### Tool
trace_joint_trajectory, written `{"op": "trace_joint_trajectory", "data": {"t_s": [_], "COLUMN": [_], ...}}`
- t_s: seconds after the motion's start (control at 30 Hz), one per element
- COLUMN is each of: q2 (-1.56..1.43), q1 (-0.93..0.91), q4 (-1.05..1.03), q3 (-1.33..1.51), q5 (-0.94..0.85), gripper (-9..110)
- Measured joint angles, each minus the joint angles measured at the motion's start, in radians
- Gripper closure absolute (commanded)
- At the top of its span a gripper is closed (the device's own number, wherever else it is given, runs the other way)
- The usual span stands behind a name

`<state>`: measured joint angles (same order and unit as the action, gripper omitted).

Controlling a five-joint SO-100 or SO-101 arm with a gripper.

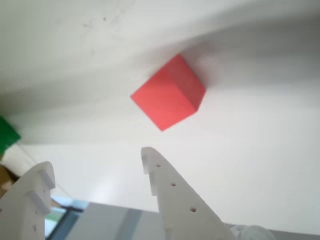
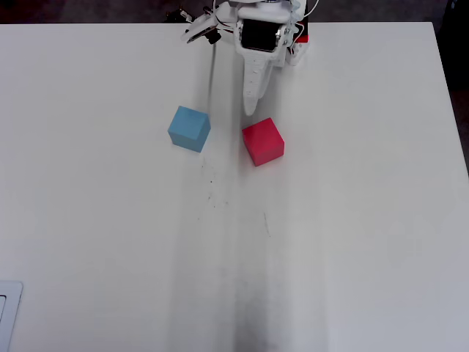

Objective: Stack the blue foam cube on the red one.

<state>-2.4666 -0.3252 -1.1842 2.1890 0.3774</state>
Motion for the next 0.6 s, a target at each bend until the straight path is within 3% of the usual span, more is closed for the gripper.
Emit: {"op": "trace_joint_trajectory", "data": {"t_s": [0.3, 0.6], "q2": [0.137, 0.261], "q1": [-0.322, -0.449], "q4": [0.026, 0.04], "q3": [-0.002, 0.005], "q5": [-0.209, -0.353], "gripper": [63, 59]}}
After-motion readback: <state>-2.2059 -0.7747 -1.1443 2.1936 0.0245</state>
